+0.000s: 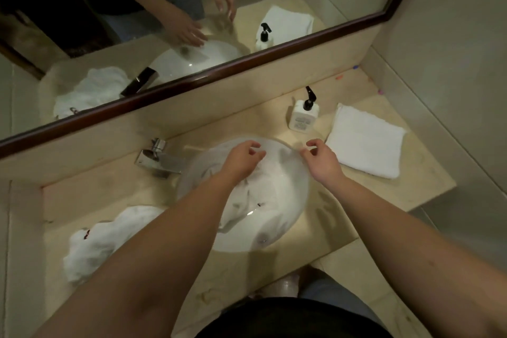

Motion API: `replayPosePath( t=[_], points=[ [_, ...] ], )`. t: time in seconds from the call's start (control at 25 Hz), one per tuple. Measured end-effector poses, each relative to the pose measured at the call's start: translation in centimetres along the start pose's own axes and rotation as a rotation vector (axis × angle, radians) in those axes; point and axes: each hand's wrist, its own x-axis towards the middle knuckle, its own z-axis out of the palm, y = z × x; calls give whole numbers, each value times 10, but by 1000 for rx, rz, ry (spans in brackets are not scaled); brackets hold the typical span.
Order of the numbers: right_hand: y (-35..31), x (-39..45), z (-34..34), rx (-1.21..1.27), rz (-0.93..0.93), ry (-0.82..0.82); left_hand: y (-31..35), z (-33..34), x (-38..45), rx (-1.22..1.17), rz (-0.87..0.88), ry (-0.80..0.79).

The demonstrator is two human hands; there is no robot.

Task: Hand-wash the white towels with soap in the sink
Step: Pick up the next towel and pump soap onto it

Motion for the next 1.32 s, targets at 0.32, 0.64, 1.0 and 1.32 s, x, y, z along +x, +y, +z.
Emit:
replayPosePath(
  t=[0.32, 0.64, 1.0, 1.32],
  points=[
    [24, 93, -52, 68, 34, -23, 59, 41, 86, 35, -47, -11],
    [24, 168, -60, 21, -92, -236, 86, 56, 151, -1, -59, 17],
    [30, 183, -51, 14, -207, -270, 84, 71, 165, -54, -31, -91],
    [41, 154, -52, 40, -205, -427, 68, 65, 112, -268, -60, -180]
  ],
)
